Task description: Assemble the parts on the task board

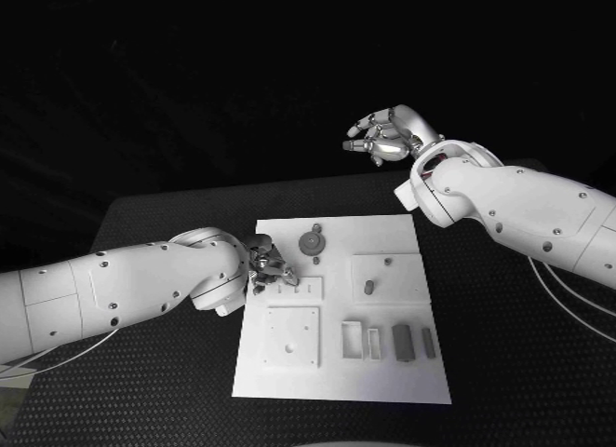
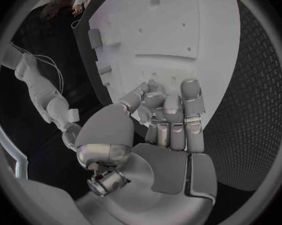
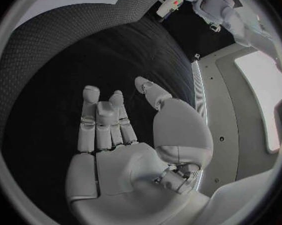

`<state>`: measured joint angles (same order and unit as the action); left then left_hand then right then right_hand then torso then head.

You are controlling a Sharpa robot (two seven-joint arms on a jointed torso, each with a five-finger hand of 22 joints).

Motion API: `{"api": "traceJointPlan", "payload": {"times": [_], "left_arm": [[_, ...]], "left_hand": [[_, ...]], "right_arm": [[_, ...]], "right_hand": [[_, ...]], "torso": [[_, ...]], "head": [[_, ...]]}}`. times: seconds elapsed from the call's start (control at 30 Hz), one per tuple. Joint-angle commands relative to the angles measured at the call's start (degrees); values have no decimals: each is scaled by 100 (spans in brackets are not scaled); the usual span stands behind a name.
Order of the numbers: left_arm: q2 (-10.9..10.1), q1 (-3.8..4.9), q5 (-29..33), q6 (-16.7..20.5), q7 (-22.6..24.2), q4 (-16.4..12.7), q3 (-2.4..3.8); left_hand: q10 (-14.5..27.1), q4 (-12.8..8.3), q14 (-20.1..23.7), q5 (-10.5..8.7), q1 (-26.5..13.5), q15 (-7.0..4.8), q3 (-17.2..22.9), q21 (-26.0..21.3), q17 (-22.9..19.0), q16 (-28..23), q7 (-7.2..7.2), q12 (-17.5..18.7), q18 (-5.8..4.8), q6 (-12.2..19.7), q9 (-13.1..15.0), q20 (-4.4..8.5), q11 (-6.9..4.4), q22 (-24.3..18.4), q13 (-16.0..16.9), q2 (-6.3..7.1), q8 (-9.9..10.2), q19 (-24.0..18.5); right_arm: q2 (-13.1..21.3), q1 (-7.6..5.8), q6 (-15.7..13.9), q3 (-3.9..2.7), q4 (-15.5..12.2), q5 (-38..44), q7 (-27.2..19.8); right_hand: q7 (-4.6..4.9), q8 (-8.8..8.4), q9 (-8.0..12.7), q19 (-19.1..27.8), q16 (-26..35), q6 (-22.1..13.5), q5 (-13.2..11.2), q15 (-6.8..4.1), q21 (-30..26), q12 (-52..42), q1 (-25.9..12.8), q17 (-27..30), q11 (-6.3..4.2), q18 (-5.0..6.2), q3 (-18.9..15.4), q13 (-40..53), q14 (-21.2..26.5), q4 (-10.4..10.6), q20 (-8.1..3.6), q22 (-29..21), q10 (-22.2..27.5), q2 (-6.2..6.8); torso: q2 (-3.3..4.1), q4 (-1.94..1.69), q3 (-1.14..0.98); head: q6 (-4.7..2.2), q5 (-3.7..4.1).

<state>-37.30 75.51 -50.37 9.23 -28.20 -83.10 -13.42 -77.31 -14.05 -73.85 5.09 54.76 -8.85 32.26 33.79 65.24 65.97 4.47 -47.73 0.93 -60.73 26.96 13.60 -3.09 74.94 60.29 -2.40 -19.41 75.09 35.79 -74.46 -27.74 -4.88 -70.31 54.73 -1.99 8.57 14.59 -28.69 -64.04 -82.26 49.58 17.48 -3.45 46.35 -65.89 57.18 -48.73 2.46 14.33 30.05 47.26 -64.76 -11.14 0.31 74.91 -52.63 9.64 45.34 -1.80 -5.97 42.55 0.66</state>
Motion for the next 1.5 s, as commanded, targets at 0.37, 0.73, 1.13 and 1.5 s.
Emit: {"api": "traceJointPlan", "payload": {"times": [0.37,0.73,1.13,1.5], "left_arm": [[9,-2,312,-260,26,-18,-5],[7,-2,341,-229,-7,-35,-9],[26,-14,131,-165,-37,-25,-24],[57,-71,9,-65,-43,58,-28]], "left_hand": [[121,-169,208,766,-523,-224,33,157,-243,251,-369,-122,159,-687,1787,229,-241,129,-154,-275,39,131],[115,-213,216,802,-587,-235,84,177,-293,312,-376,-158,162,-711,1807,230,-249,125,-175,-304,64,124],[122,-225,226,807,-600,-240,110,185,-316,334,-376,-169,164,-712,1813,231,-250,125,-185,-315,80,121],[138,-224,244,748,-627,-244,135,195,-354,363,-374,-180,165,-709,1824,231,-249,123,-204,-317,106,116]], "right_arm": [[2,0,115,-5,8,-10,-2],[5,1,140,-4,15,-9,2],[0,1,160,-4,31,-9,2],[4,1,166,-4,33,-9,1]], "right_hand": [[48,-27,10,38,28,3,21,-14,-23,-40,-4,-9,17,67,5,7,45,-44,11,114,20,-71],[49,-28,12,42,29,1,21,-13,-24,-41,-4,-10,18,67,6,7,49,-60,12,114,24,-76],[51,-29,13,45,29,0,20,-11,-25,-41,-13,-10,19,67,3,7,52,-65,15,113,27,-80],[52,-30,15,50,31,-2,20,-9,-27,-41,-23,-11,21,67,1,6,57,-73,18,113,32,-83]], "torso": [[-1,0,2],[1,-1,1],[3,-2,0],[2,-1,3]], "head": [[27,0],[38,9],[53,8],[55,11]]}}
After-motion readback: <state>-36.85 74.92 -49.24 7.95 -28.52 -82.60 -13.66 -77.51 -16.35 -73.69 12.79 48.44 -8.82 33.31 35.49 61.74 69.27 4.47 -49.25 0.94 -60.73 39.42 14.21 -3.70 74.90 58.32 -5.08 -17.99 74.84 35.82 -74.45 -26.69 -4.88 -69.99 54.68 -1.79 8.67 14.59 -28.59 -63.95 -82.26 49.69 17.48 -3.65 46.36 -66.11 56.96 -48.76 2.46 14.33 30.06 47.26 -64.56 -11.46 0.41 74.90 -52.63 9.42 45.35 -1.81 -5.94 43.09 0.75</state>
